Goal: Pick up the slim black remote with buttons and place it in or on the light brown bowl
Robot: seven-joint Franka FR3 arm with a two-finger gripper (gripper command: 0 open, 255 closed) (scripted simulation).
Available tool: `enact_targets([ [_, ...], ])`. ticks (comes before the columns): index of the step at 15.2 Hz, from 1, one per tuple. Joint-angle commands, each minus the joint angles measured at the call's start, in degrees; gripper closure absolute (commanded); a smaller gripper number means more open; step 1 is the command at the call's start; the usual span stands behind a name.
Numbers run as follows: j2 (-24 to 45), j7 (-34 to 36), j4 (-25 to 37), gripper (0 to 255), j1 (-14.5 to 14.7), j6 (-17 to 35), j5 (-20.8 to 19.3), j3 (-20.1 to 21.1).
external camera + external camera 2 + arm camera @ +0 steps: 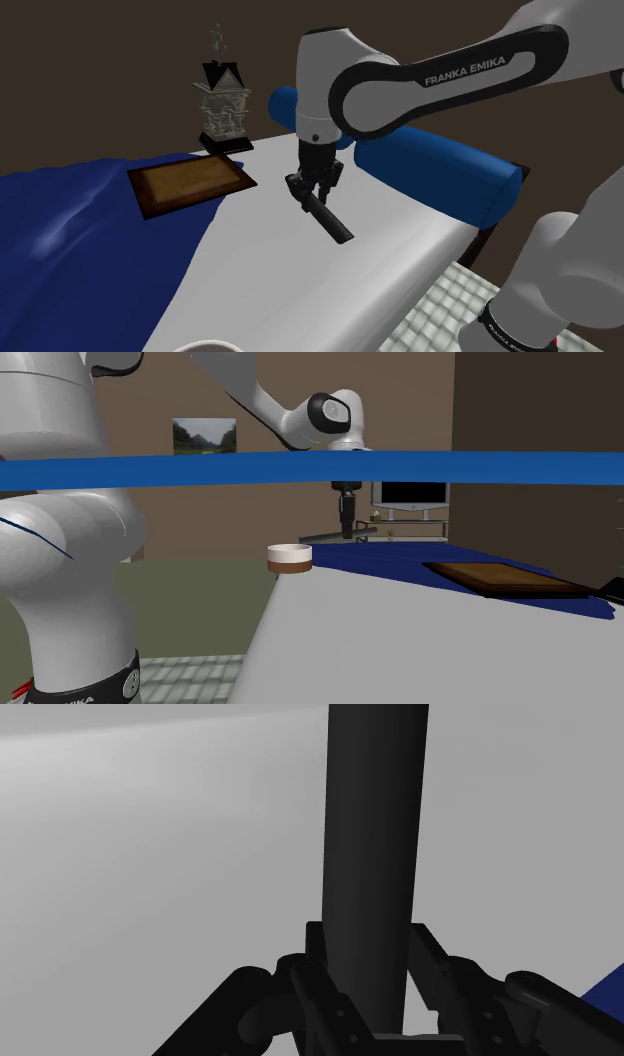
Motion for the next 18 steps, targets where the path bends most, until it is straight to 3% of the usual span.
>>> enact_targets([
  [1,0.9,3.1,1.0,255,1.2,-0.2,0.1,1.8],
  [10,8.4,17.1,8.8,255,6.8,-1.9,-2.1,9.3],
  [18,19.6,30.3,20.6,255,13.7,-5.2,-7.7,14.1],
])
